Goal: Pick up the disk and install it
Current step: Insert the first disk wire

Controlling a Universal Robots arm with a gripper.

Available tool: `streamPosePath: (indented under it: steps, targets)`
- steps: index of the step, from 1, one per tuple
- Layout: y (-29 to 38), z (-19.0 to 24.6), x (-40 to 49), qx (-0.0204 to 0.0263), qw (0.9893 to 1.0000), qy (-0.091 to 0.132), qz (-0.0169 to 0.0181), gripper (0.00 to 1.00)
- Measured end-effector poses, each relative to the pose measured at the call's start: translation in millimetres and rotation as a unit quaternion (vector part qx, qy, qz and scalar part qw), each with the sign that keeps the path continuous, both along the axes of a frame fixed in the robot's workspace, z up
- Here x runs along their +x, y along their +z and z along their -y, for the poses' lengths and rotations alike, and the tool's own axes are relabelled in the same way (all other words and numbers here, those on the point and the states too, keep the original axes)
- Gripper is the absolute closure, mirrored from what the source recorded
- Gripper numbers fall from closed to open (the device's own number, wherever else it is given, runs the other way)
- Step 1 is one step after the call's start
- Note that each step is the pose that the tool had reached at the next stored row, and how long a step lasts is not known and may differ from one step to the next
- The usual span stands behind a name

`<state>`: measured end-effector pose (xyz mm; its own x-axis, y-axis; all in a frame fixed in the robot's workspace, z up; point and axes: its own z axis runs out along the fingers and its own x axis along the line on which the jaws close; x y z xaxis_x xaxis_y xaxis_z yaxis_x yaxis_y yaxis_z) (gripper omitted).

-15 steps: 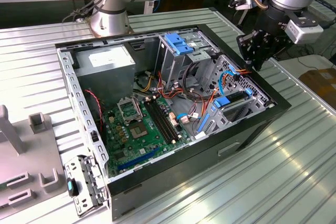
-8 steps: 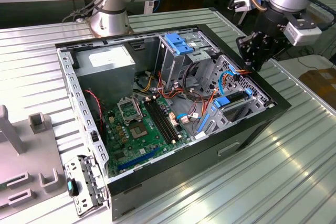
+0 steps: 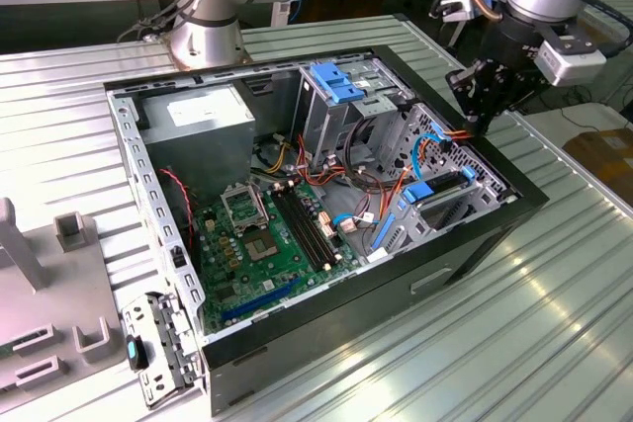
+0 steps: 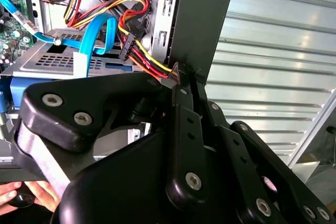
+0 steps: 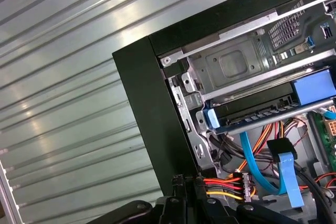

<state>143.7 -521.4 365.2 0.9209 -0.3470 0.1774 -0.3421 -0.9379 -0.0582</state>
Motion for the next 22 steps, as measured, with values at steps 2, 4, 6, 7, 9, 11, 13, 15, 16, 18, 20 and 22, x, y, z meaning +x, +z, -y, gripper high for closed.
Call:
streamPosePath:
  steps: [2, 4, 6, 7, 9, 11, 13, 15, 16, 18, 20, 22]
  targets:
    - [4.8, 0.0, 0.0, -0.0002, 1.0, 0.0, -0.002, 0.83]
    - [6.1, 0.0, 0.1, -0.0001, 1.0, -0.001, -0.0025, 0.83]
    - [6.4, -0.1, 0.1, -0.0002, 0.9999, -0.013, -0.0028, 0.83]
    - [6.5, -0.1, 0.1, -0.0002, 0.9998, -0.022, -0.0028, 0.83]
    - [6.4, -0.1, 0.1, -0.0001, 0.9987, -0.051, -0.0028, 0.83]
    - [6.3, -0.1, 0.1, 0.0001, 0.9955, -0.095, -0.0028, 0.83]
    - [6.2, 0.0, 0.1, 0.0002, 0.9913, -0.131, -0.0028, 0.83]
    - [6.1, -0.1, 0.1, 0.0003, 0.9861, -0.166, -0.0028, 0.83]
    - [6.0, -0.1, 0.1, 0.0003, 0.9835, -0.181, -0.0028, 0.83]
    - [5.8, -0.1, 0.1, 0.0004, 0.9756, -0.22, -0.0028, 0.83]
    - [5.8, -0.1, 0.1, 0.0005, 0.9713, -0.238, -0.0028, 0.83]
    - [5.7, -0.1, 0.1, 0.0005, 0.9663, -0.258, -0.0028, 0.83]
